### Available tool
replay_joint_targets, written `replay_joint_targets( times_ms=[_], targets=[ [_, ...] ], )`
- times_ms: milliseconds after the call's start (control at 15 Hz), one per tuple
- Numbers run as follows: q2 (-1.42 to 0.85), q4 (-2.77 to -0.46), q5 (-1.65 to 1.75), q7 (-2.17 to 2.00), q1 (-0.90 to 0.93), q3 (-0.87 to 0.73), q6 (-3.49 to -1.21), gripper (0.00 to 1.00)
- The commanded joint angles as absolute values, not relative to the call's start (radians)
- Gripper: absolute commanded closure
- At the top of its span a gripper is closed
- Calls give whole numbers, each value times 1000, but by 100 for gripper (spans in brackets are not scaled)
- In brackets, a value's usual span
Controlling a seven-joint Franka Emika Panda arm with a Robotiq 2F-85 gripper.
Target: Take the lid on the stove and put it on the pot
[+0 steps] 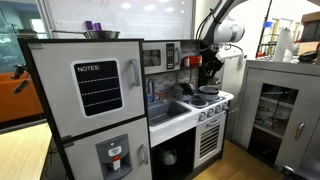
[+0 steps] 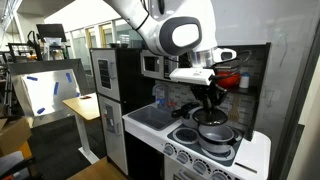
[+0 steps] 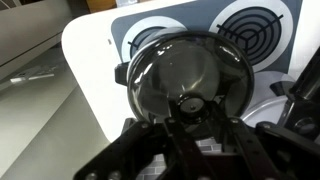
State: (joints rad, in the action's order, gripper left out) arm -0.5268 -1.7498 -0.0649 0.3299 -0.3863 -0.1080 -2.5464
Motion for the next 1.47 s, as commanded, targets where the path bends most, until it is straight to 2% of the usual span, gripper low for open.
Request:
replay_joint_targets(
  times_ms=[0, 1400],
  targets=[
    [-563, -1687, -73, 360, -400, -95, -2497, 92],
    [-717, -1495, -78, 384, -436, -83, -2413, 92]
  ],
)
